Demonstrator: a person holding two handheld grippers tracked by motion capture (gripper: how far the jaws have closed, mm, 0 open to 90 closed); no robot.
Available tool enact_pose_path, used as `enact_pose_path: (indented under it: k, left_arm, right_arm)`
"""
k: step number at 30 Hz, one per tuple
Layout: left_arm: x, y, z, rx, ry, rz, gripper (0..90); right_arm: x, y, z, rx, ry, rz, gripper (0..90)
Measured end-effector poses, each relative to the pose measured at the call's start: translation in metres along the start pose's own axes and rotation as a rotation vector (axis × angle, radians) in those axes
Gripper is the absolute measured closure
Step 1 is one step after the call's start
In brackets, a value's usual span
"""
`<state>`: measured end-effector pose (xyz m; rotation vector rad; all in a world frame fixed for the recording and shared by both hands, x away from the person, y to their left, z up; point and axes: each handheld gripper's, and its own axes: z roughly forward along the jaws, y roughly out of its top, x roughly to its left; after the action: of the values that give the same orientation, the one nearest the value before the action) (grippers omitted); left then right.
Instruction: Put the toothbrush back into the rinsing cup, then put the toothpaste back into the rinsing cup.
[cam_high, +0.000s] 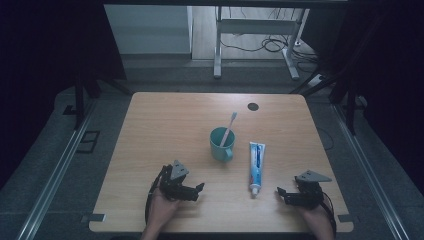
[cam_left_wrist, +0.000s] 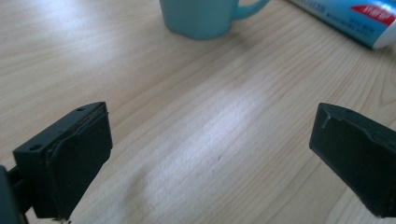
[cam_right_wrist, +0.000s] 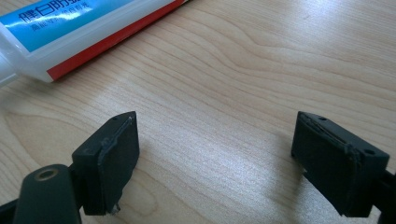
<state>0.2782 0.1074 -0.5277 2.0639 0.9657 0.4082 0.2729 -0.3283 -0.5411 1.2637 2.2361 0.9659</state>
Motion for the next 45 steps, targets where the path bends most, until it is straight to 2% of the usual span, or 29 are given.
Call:
enact_pose_path:
  k: [9,10,14,20,27,35,42,45]
  left_arm:
    - [-0.005,-0.011,0.008,0.054,-0.008,0.016,0.0]
    - [-0.005,-0.011,0.009,0.071,-0.007,0.016,0.0]
    - [-0.006,-0.01,0.01,0.086,-0.001,0.021,0.0]
    - [-0.006,-0.009,0.016,0.161,0.002,0.025,3.3]
    - [-0.006,-0.009,0.016,0.155,0.007,0.016,4.6]
    - [-0.005,-0.009,0.016,0.154,0.007,0.015,4.7]
    - [-0.006,-0.009,0.016,0.154,0.01,0.013,4.9]
    - [-0.005,-0.009,0.015,0.159,0.01,0.019,4.9]
  right_arm:
    - [0.0,0.0,0.0,0.0,0.0,0.0,14.9]
    - [0.0,0.0,0.0,0.0,0.0,0.0,14.9]
    - [0.0,0.0,0.0,0.0,0.0,0.0,14.9]
    - [0.0,0.0,0.0,-0.001,0.001,0.001,15.1]
    - [-0.001,0.0,-0.001,-0.005,-0.002,0.007,17.4]
    - [0.002,0.004,-0.005,0.014,0.016,0.008,20.2]
    - [0.002,0.01,-0.009,0.028,0.097,0.058,28.9]
    - [0.003,0.014,-0.011,0.028,0.123,0.055,34.3]
